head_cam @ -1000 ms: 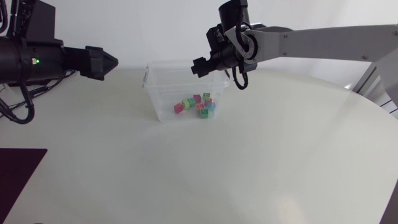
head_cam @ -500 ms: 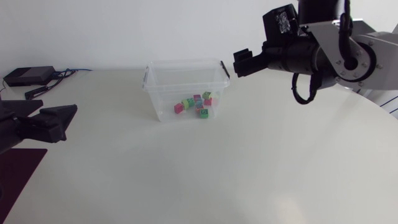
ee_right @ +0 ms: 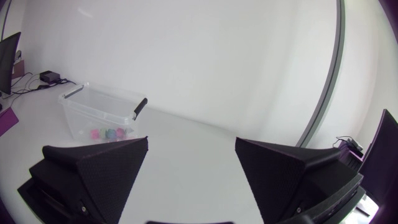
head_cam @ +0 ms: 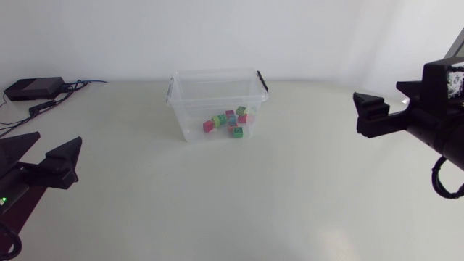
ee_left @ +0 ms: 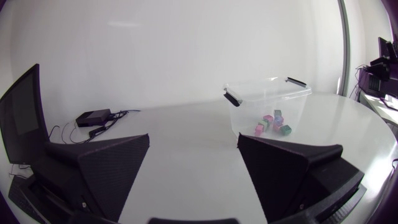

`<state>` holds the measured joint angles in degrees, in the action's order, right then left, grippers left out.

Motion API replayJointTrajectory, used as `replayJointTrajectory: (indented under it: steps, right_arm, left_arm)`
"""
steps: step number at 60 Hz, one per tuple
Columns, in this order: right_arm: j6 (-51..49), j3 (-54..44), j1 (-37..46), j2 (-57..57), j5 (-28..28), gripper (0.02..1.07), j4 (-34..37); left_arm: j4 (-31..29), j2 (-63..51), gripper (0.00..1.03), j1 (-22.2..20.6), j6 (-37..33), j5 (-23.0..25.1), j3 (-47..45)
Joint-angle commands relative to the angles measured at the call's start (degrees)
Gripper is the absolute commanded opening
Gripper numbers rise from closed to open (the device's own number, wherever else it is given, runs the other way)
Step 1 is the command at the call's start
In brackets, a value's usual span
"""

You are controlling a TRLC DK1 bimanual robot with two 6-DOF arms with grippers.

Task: Place the duplo bricks in the container

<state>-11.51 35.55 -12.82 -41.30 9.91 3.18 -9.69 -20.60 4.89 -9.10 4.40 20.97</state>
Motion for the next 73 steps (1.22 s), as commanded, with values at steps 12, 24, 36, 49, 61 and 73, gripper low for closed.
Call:
replayJointTrajectory:
  steps: [12,24,36,49,61,73]
  right_arm:
    - [-2.8,-12.5,8.0,13.4,-2.7,1.03,-1.6]
    - [0.2,-17.4,9.0,19.3,-4.2,1.03,-2.0]
    - [3.3,-22.4,10.1,25.3,-5.8,1.03,-2.3]
    - [6.8,-28.1,11.3,32.2,-7.6,0.98,-2.7]
    - [10.4,-33.8,12.4,39.1,-9.4,1.00,-3.1]
    - [11.5,-35.6,12.8,41.3,-9.9,1.02,-3.2]
  left_arm:
    - [10.8,0.5,0.99,2.2,-1.0,-0.1,-6.7]
    - [10.6,4.8,0.99,0.7,1.2,-1.0,-9.7]
    - [10.3,9.1,0.99,-0.8,3.4,-1.9,-12.8]
    - [10.1,14.1,0.99,-2.6,5.8,-3.0,-16.3]
    - [9.8,19.1,0.99,-4.3,8.3,-4.1,-19.9]
    - [9.7,20.6,0.99,-4.9,9.1,-4.4,-21.0]
